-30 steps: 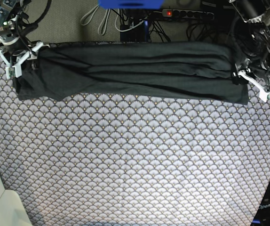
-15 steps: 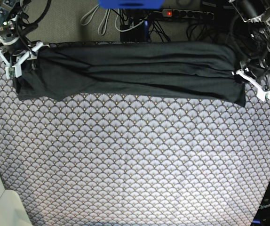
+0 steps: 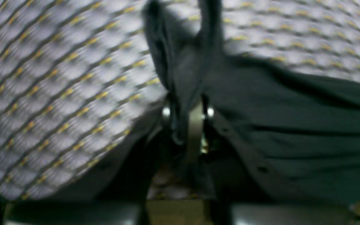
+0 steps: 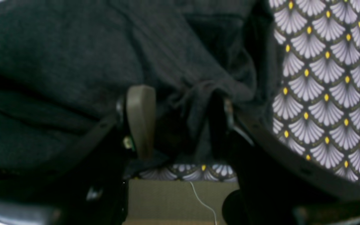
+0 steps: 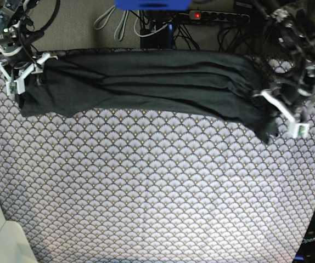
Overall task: Fold the T-shirt properly
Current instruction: 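Lift the strip end with the left gripper and fold it toward the right gripper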
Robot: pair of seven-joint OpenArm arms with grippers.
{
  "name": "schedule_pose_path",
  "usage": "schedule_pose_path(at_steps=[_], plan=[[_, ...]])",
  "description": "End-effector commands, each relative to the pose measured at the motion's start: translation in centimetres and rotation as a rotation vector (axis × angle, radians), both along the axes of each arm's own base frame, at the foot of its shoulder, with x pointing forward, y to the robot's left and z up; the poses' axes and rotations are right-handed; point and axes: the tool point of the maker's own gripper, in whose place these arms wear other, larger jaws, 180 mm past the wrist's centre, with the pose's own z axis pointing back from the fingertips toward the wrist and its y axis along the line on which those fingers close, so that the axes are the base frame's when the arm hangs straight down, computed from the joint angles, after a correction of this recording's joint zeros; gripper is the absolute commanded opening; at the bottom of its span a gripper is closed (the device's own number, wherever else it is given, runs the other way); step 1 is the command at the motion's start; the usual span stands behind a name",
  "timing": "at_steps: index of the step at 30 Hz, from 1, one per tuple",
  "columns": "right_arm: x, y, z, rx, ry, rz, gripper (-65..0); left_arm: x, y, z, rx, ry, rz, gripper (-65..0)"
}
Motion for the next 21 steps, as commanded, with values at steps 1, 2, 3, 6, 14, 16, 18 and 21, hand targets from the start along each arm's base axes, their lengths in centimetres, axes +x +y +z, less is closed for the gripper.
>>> schedule_pose_path(at_steps=[1,2,3,6,14,16,18,21], plan=[[0.5,-0.4,0.9,-0.013,-0.035,0.001,-36.2,0.6,-1.5,1.0,-0.010,-0.037,-0.040,-64.7],[0.5,-0.4,0.9,-0.013,-0.035,0.001,-36.2,0.6,-3.0,0.9,-0.029,-0.032,-0.069,-64.7],[0.6,-0.4,0.9,-0.013,-0.036,0.001,-36.2,0.6,-4.7,0.5,-0.057,-0.019,-0.097,-64.7],[1.2,-0.6,1.3,-0.020,-0.051,0.004,-36.2,0.0,-8.9,-0.5,-0.122,0.012,-0.166,-64.7],[1.7,-1.5,2.0,-0.050,-0.060,0.017,-36.2,-1.3,-16.1,-0.9,-0.234,0.039,-0.297,-64.7],[1.7,-1.6,2.0,-0.053,-0.060,0.018,-36.2,-1.3,-16.9,-0.7,-0.257,0.037,-0.296,-64.7],[1.7,-1.6,2.0,-0.053,-0.060,0.018,-36.2,-1.0,-17.3,-0.6,-0.282,0.042,-0.270,-64.7],[1.7,-1.6,2.0,-0.053,-0.060,0.018,-36.2,-0.5,-20.0,0.3,-0.342,0.021,-0.275,-64.7]])
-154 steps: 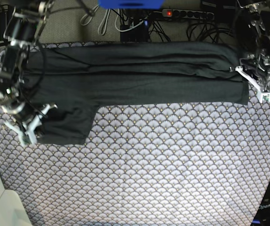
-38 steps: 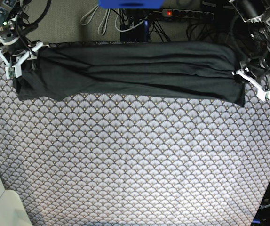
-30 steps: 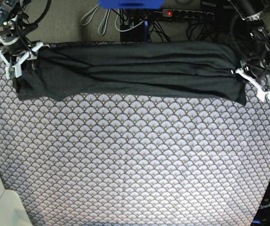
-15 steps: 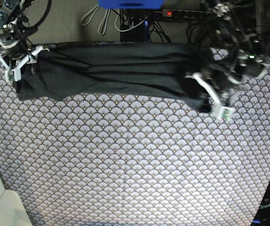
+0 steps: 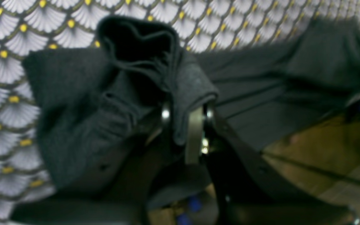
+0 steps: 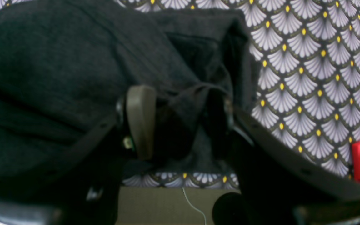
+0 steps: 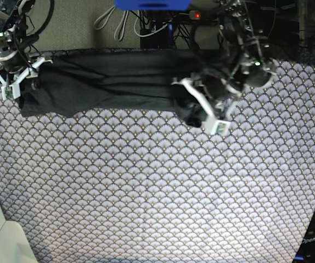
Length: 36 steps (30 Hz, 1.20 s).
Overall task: Fold the T-shirt properly
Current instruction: 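Lift the strip end with the left gripper and fold it toward the right gripper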
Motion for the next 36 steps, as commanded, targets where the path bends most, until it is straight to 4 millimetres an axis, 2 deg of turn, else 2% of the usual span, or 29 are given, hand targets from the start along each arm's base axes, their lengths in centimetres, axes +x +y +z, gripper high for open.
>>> schedule_pose_path(at_steps=[1,4,8,11,14,21,25,28,31,36], plan=[[0.7,-0.4,1.2,-0.015,-0.043,0.004,-36.2,0.9,-1.7,1.8,-0.057,-0.062,-0.011,-64.7],[0.7,-0.4,1.2,-0.015,-0.043,0.004,-36.2,0.9,-4.3,1.9,-0.112,-0.056,-0.022,-64.7],[0.7,-0.5,1.2,-0.017,-0.043,0.004,-36.2,1.0,-6.7,0.7,-0.167,0.022,0.028,-64.7],[0.7,-0.8,1.3,-0.028,-0.042,0.009,-36.2,1.1,-6.7,-0.7,-0.137,0.078,0.111,-64.7],[0.7,-0.8,1.3,-0.029,-0.042,0.010,-36.2,1.2,-7.3,-0.7,-0.082,0.056,0.129,-64.7],[0.7,-0.8,1.3,-0.029,-0.042,0.010,-36.2,0.7,-10.5,0.1,0.047,-0.042,0.005,-64.7],[0.6,-1.1,1.4,-0.040,-0.036,0.014,-36.2,0.2,-11.5,-0.7,0.035,-0.014,-0.029,-64.7],[0.6,-1.3,1.5,-0.047,-0.035,0.017,-36.2,-0.1,-12.8,-0.5,0.020,-0.009,-0.075,-64.7],[0.5,-1.3,1.5,-0.047,-0.033,0.017,-36.2,-0.7,-13.6,-1.0,0.022,0.008,-0.105,-64.6],[0.5,-1.3,1.5,-0.047,-0.033,0.017,-36.2,-0.5,-14.2,-0.8,0.026,-0.003,-0.127,-64.5]])
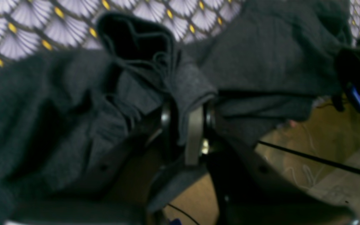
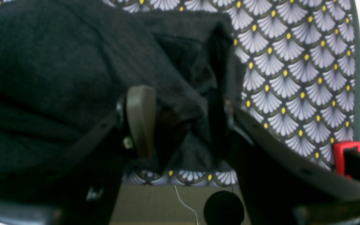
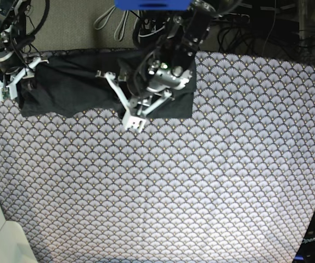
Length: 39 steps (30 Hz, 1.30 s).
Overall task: Fold the T-shirt properly
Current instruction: 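Lift the strip end with the left gripper and fold it toward the right gripper, then lower the folded end onto the strip with the left gripper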
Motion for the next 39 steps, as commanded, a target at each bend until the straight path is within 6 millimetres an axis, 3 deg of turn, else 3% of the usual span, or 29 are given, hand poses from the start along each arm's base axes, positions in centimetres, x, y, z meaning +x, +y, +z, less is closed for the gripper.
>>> schedule_pose_path(at_steps=[1,3,5,12,15,18,20,22,25,35,39], plan=[[0.5,-0.4,1.1,-0.014,-0.040,0.003,-36.2,0.4,-0.9,1.3,-0.040,-0.032,-0.003,-64.5],[0.5,-0.3,1.0,-0.013,-0.040,0.003,-36.2,0.4,-0.9,1.3,-0.038,-0.031,-0.004,-64.2],[0.5,-0.3,1.0,-0.013,-0.040,0.003,-36.2,0.4,-0.9,1.3,-0.038,-0.029,0.001,-60.0],[0.5,-0.3,1.0,-0.013,-0.038,0.003,-36.2,0.5,-1.0,1.8,-0.049,-0.042,-0.006,-21.9],[0.5,-0.3,1.0,-0.013,-0.038,0.003,-36.2,1.0,-0.9,3.4,-0.077,-0.088,0.008,-15.3],[0.5,-0.3,1.0,-0.013,-0.038,0.003,-36.2,1.3,-0.6,4.8,-0.098,-0.125,0.023,-20.6],[0.5,-0.3,1.0,-0.013,-0.038,0.003,-36.2,1.5,-0.2,4.7,-0.091,-0.124,0.034,-28.3],[0.5,-0.3,1.0,-0.011,-0.038,0.002,-36.2,2.0,0.8,3.8,-0.078,-0.102,0.068,-39.9],[0.5,-0.3,1.0,-0.011,-0.040,0.002,-36.2,2.4,1.9,2.4,-0.056,-0.065,0.106,-63.1],[0.5,-0.3,1.0,-0.011,-0.040,0.002,-36.2,3.6,4.3,1.2,0.021,-0.072,0.168,-64.5],[0.5,-0.3,1.0,-0.011,-0.040,0.002,-36.2,3.2,5.0,-1.1,0.107,-0.040,0.159,-64.5]])
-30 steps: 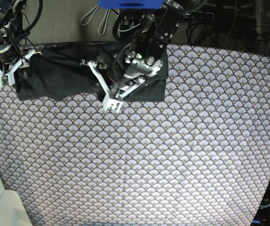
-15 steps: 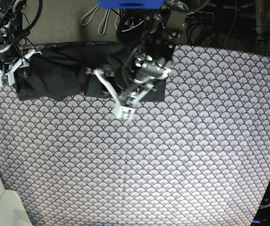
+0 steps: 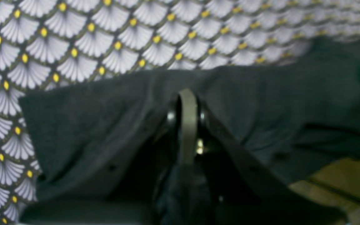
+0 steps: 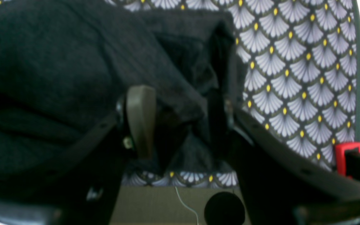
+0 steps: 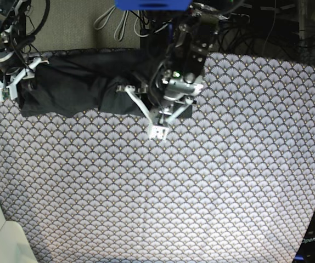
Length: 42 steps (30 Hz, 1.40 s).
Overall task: Fold the T-shirt properly
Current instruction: 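Lower the folded end onto the strip with the left gripper, then lift the strip end with the right gripper toward the left gripper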
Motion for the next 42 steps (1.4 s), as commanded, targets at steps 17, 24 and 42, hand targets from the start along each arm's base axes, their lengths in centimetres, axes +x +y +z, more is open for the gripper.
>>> schedule_pose_path(at_steps=[17,24,42], plan=[[0.6,-0.5,1.2,-0.017,-0.042,0.003,-36.2,-4.1,-7.8,4.2,-0.171,0.083,-0.370,-64.5],[0.8,-0.6,1.3,-0.019,-0.048,0.000,-36.2,-1.7,-4.5,3.5,-0.159,0.087,-0.240,-64.5],[3.4,3.4,6.2,-0.072,-0.179,0.137,-36.1,1.5,8.6,-4.9,0.018,0.217,0.073,-64.6]])
